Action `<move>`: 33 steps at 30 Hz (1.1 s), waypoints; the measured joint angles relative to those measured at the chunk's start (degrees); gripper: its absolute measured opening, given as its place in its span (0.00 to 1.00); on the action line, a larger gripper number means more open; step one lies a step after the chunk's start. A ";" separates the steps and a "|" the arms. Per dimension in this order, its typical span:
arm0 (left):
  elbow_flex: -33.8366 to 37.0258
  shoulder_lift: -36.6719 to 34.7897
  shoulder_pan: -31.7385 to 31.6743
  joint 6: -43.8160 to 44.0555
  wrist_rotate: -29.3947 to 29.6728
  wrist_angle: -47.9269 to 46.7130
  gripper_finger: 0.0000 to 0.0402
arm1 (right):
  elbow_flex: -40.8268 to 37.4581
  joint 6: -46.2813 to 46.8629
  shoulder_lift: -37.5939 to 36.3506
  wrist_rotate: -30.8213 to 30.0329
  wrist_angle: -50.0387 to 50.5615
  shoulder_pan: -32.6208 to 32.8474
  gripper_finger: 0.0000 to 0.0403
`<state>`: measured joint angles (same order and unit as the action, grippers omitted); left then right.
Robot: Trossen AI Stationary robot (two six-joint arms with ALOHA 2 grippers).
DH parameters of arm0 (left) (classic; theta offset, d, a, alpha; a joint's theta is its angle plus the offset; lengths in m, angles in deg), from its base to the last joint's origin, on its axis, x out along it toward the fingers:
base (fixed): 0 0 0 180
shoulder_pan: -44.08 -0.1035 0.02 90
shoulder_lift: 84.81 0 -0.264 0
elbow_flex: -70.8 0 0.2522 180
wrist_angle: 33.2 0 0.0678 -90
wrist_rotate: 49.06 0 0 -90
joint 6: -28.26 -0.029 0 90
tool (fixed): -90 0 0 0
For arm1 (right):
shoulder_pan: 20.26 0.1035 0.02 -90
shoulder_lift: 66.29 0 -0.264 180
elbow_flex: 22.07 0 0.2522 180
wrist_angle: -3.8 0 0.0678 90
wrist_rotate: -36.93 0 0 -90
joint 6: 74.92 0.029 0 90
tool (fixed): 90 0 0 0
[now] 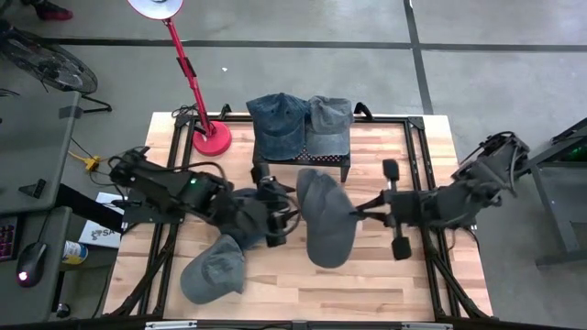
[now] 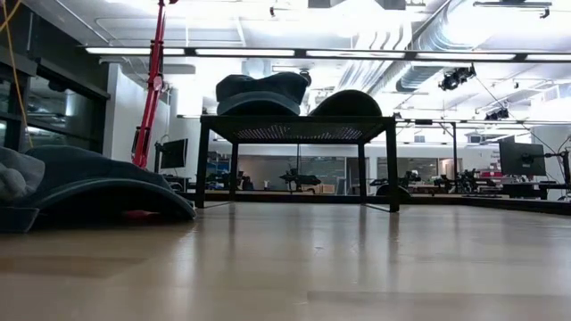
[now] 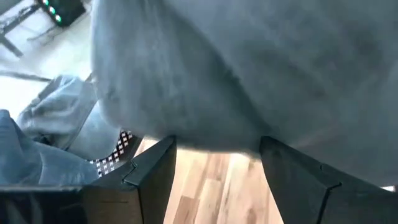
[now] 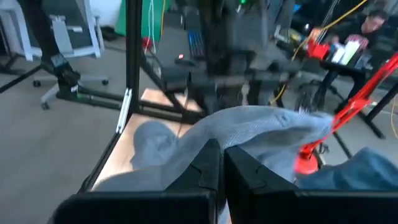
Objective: Pick & Place hat
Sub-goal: Stack the top gray cap on top of the gray cap on the shelf
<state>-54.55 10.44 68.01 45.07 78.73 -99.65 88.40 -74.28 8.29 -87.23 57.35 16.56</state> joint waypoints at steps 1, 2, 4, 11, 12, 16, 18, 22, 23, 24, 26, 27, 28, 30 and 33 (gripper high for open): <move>0.00 0.36 -0.63 0.18 -0.24 0.06 0.57 | 0.00 -0.68 -0.55 -0.02 -0.12 0.00 0.00; 0.00 0.54 -1.34 0.40 -0.52 0.07 0.57 | 0.00 -0.96 -1.15 -0.02 -0.11 0.00 0.00; 0.00 0.58 -2.46 1.04 -0.80 -0.22 0.57 | 0.00 -1.02 -2.27 0.00 0.60 0.00 0.00; 0.00 0.58 -6.51 1.82 -1.73 -0.23 0.57 | 0.00 -4.21 -5.93 -0.81 2.99 0.00 0.00; 0.00 0.58 -7.18 1.87 -3.29 -0.10 0.57 | 0.00 -5.22 -6.43 -0.50 2.87 -0.01 0.00; -0.04 1.76 -10.56 1.86 -12.10 2.63 0.57 | 0.00 -8.60 -8.40 1.87 2.32 0.00 0.00; 0.15 2.41 -12.10 1.13 -16.37 3.98 0.57 | 0.00 -9.98 -9.35 3.42 2.32 0.00 0.00; -0.03 3.51 -15.44 -0.50 -26.47 9.38 0.57 | 0.00 -12.94 -11.45 7.81 2.28 -0.02 0.00; 0.07 3.53 -16.36 -0.71 -29.13 10.01 0.57 | 0.00 -13.64 -12.06 8.86 2.26 0.00 0.00; 0.08 3.70 -17.20 -0.83 -31.62 11.64 0.57 | 0.00 -14.39 -12.67 9.58 2.19 0.00 0.00; 0.00 4.26 -18.70 -0.93 -35.23 14.89 0.57 | 0.00 -15.53 -13.84 11.02 2.14 0.00 0.00; 0.06 4.36 -19.35 -0.94 -36.55 15.49 0.57 | 0.00 -16.14 -14.44 11.50 2.12 0.00 0.00; 0.09 4.45 -19.95 -0.93 -37.84 16.63 0.57 | 0.00 -16.75 -15.03 12.32 2.12 0.00 0.00; 0.09 4.44 -21.17 -0.92 -40.70 19.53 0.57 | 0.00 -18.17 -16.29 13.73 2.12 -0.02 0.00; 0.07 4.38 -22.58 -0.92 -44.71 23.33 0.57 | 0.00 -20.30 -18.17 15.29 2.12 0.00 0.00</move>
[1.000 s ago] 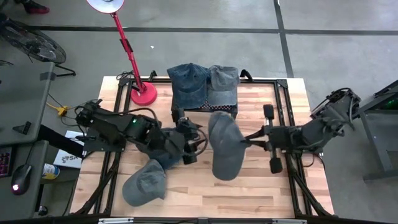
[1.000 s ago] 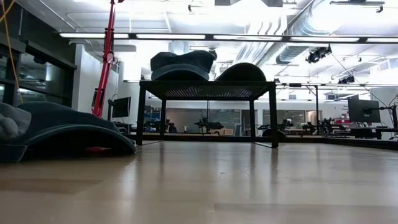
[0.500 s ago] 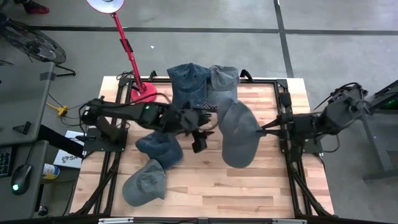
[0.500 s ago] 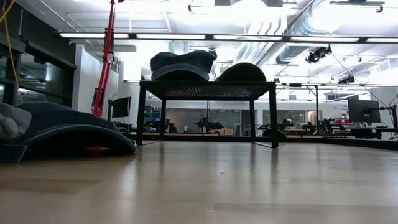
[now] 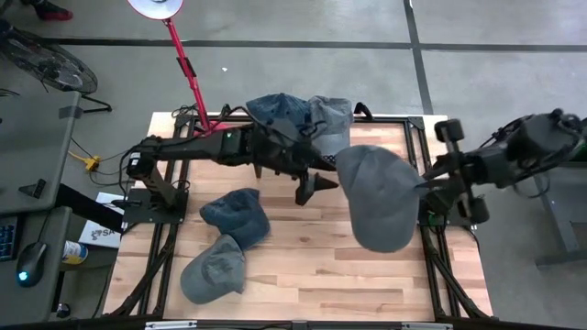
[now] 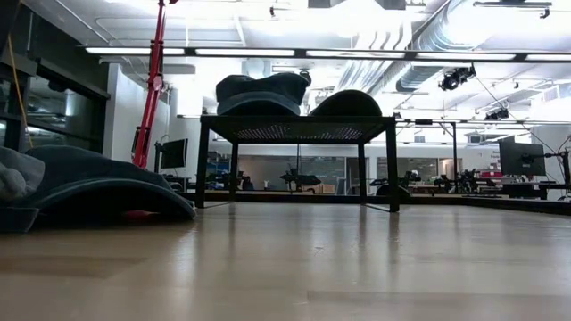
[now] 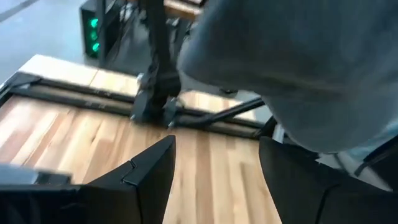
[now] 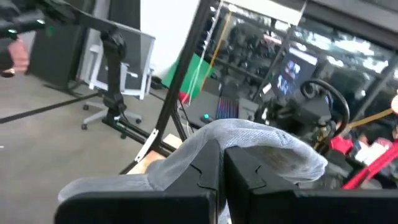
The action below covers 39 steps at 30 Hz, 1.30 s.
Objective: Pick & Place hat
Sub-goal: Stack the top gray cap on top of the gray cap on the shelf
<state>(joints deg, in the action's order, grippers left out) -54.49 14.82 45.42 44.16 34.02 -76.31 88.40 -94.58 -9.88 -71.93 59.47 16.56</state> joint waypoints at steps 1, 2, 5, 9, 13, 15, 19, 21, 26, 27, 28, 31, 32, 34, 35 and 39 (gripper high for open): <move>0.00 0.00 -0.23 0.00 -0.80 1.05 0.57 | 0.00 -0.66 -0.59 0.49 0.00 0.00 0.00; 0.00 0.01 -0.42 0.00 -1.54 2.34 0.57 | 0.00 -1.38 -1.17 1.15 -0.02 0.00 0.00; 0.00 0.00 -0.80 -0.02 -2.53 5.60 0.57 | 0.00 -3.12 -2.64 3.55 -0.34 0.00 0.00; -0.01 1.51 -1.12 0.00 -4.11 11.31 0.57 | 0.00 -5.67 -4.46 7.85 -0.86 0.00 0.00; -0.02 4.40 -1.61 1.17 -7.35 18.93 0.57 | 0.00 -7.60 -5.99 11.96 -1.93 0.00 0.00; -0.02 6.00 -2.10 2.30 -8.69 22.77 0.57 | 0.00 -8.61 -6.72 13.33 -2.44 0.00 0.00; -0.01 8.96 -2.67 5.12 -14.06 30.79 0.57 | 0.00 -9.29 -7.75 14.57 -2.56 0.00 0.00; 0.00 10.10 -2.85 6.65 -16.14 35.43 0.57 | 0.00 -9.76 -7.84 14.78 -2.51 0.00 0.00; -0.05 13.28 -2.84 9.92 -17.96 44.95 0.57 | 0.00 -10.52 -7.82 14.80 -2.32 0.00 0.00; -0.01 13.81 -2.84 10.82 -18.46 46.17 0.57 | 0.00 -10.89 -7.82 14.78 -2.36 0.00 0.00; 0.00 14.33 -2.84 11.63 -19.07 47.47 0.57 | 0.00 -11.35 -7.84 14.78 -2.37 0.00 0.00; 0.00 15.42 -2.79 13.23 -20.51 50.12 0.57 | 0.00 -11.93 -7.84 14.53 -2.62 0.00 0.00; 0.00 15.79 -2.63 13.95 -21.10 51.38 0.57 | 0.00 -11.93 -7.84 14.19 -2.50 0.00 0.00; 0.00 16.51 -2.39 14.74 -22.17 54.30 0.57 | 0.00 -11.93 -7.84 13.22 -1.81 0.00 0.00; 0.00 16.67 -2.26 14.99 -22.91 55.84 0.57 | 0.00 -11.93 -7.84 12.72 -1.45 0.00 0.00; -0.04 16.59 -1.90 15.87 -25.87 60.18 0.57 | 0.00 -11.89 -7.85 11.41 -0.44 0.00 0.00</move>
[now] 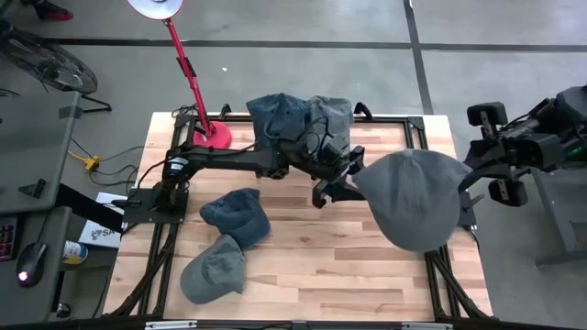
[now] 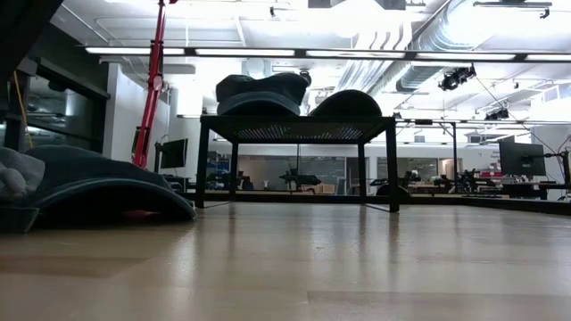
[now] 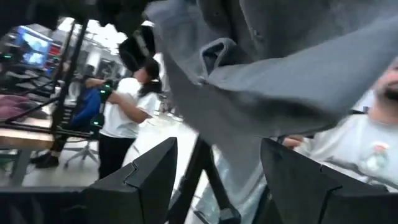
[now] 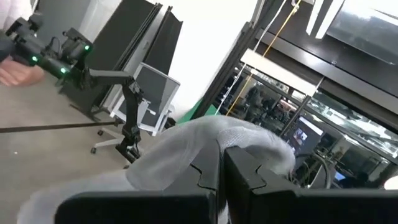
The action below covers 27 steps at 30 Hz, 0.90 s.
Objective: Pick & Place hat
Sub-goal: Stack the top gray cap on top of the gray cap on the shelf
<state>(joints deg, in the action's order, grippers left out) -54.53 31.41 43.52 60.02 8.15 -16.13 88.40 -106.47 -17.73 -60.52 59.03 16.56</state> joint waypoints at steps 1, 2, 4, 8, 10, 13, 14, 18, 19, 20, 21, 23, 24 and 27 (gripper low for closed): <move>0.00 0.00 0.05 0.00 -0.43 0.20 0.57 | 0.00 0.00 -0.07 -0.07 0.04 -0.01 0.00; 0.00 0.00 0.22 0.06 -1.33 0.46 0.57 | 0.00 0.00 -0.16 -0.11 0.22 0.00 0.00; 0.00 0.07 0.20 0.25 -3.06 1.27 0.57 | 0.00 0.02 -0.37 -0.16 0.44 0.00 0.00; 0.00 0.02 0.20 1.03 -5.80 0.79 0.57 | 0.00 0.12 -1.31 -1.12 0.46 -0.02 0.00; 0.00 0.02 0.20 1.09 -5.72 0.54 0.57 | 0.00 0.60 -1.68 -1.20 0.59 0.00 0.00; 0.00 0.02 0.20 0.77 -4.54 0.70 0.57 | 0.00 1.27 -1.94 -1.76 1.08 0.00 0.00; 0.00 0.02 0.20 0.49 -4.05 0.66 0.57 | 0.00 1.29 -1.94 -2.12 1.29 0.00 0.00; 0.00 0.02 0.20 0.15 -2.68 0.64 0.57 | 0.00 1.81 -1.43 -2.68 1.74 -0.01 0.00; 0.00 0.02 0.20 0.12 -2.34 0.65 0.57 | 0.00 2.01 -1.23 -3.14 1.70 0.00 0.00; 0.00 0.02 0.20 0.08 -2.08 0.62 0.57 | 0.00 2.10 -0.97 -3.81 1.71 0.00 0.00; 0.00 0.02 0.20 0.04 -1.57 0.56 0.57 | 0.00 2.14 -0.69 -4.29 1.80 -0.02 0.00; 0.00 0.02 0.20 0.00 -0.64 0.50 0.57 | 0.00 2.75 -0.17 -5.35 2.61 0.00 0.00; 0.00 0.02 0.20 0.00 0.15 0.42 0.57 | 0.00 3.10 0.05 -6.17 3.04 0.00 0.00; 0.00 0.02 0.20 0.00 2.07 0.24 0.55 | 0.00 4.56 0.47 -9.29 4.83 0.00 0.00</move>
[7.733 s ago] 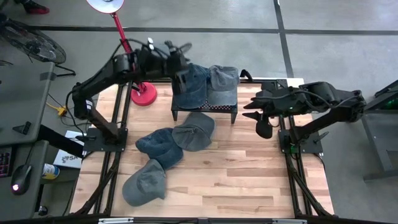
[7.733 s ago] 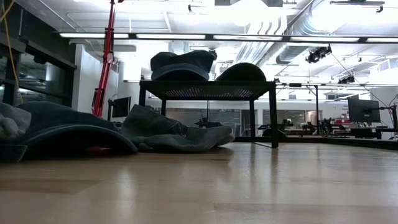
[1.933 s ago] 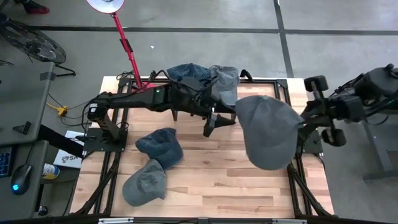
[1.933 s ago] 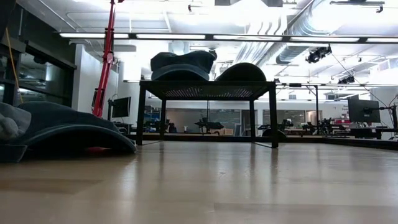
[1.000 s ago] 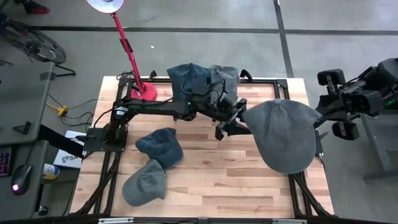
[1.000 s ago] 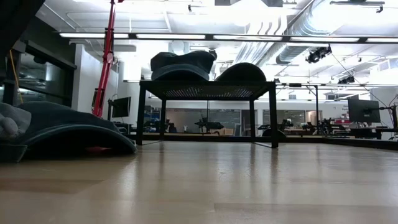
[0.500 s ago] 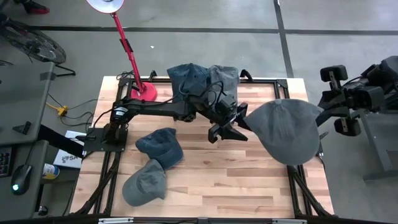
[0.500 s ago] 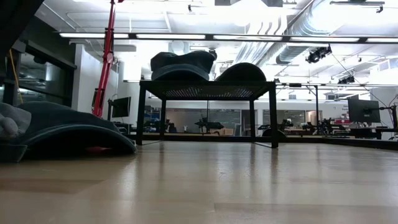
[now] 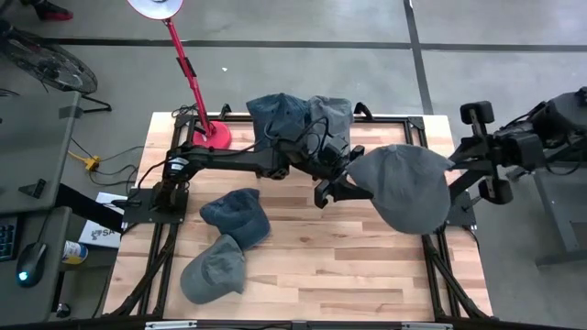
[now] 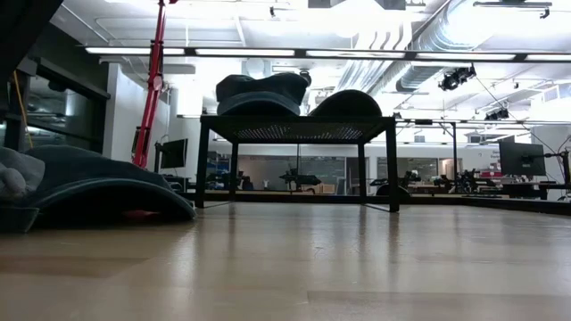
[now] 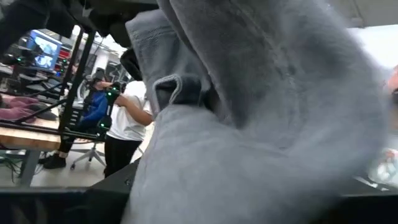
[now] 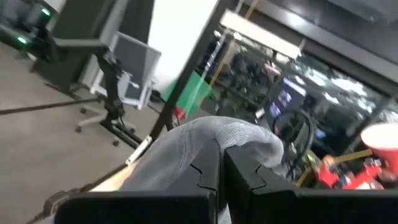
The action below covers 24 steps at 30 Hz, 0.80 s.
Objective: Pick & Place hat
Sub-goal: Stack the top gray cap on top of the gray cap on the shelf
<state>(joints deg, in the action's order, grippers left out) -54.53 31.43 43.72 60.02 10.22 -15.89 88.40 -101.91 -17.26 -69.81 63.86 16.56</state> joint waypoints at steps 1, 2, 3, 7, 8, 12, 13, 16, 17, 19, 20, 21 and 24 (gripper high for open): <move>0.00 0.00 0.00 -0.01 0.36 0.00 0.53 | 0.00 0.71 0.02 -0.88 0.47 0.00 0.00; 0.00 0.00 0.00 0.00 0.64 0.03 0.51 | 0.00 1.37 0.02 -1.61 0.88 0.00 0.00; 0.00 0.00 0.00 0.00 0.78 0.04 0.48 | 0.00 1.76 0.00 -2.40 1.48 0.00 0.00; 0.00 0.00 0.00 0.00 0.89 -0.10 0.29 | 0.00 3.87 0.00 -3.98 2.89 0.00 0.00; 0.00 0.00 0.00 -0.01 0.87 -0.19 0.23 | 0.00 4.47 0.00 -4.63 3.09 0.00 0.00; 0.00 0.00 0.00 -1.73 0.83 -2.21 0.03 | 0.00 7.45 0.00 -6.15 4.78 -0.01 0.00; 0.00 0.00 0.00 -1.75 0.81 -2.65 0.03 | -0.01 8.16 0.00 -6.28 5.10 -0.01 0.00; 0.00 0.00 0.00 -1.73 -0.17 -3.61 0.02 | -0.02 11.91 0.00 -6.11 5.70 0.00 0.02; 0.00 0.00 0.00 -1.76 -0.26 -4.33 0.01 | 0.00 13.15 0.00 -6.09 5.70 0.00 0.02; 0.00 0.00 0.00 -1.82 -0.58 -5.81 0.01 | -0.02 15.15 0.02 -6.31 5.73 0.00 0.04; 0.00 -0.09 0.00 -1.86 -1.03 -6.38 0.01 | -0.02 16.21 0.04 -7.06 5.71 0.00 0.06; 0.04 -0.37 -0.02 -1.94 -1.64 -7.53 0.01 | -0.02 17.19 0.04 -8.09 5.72 0.00 0.07; 0.04 -1.24 0.00 -3.02 -1.99 -10.74 0.01 | -0.02 19.56 -0.02 -9.73 7.09 -0.02 0.14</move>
<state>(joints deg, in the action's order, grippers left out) -54.49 30.19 43.72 57.00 8.23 -26.63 88.38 -82.35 -17.28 -79.54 70.95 16.54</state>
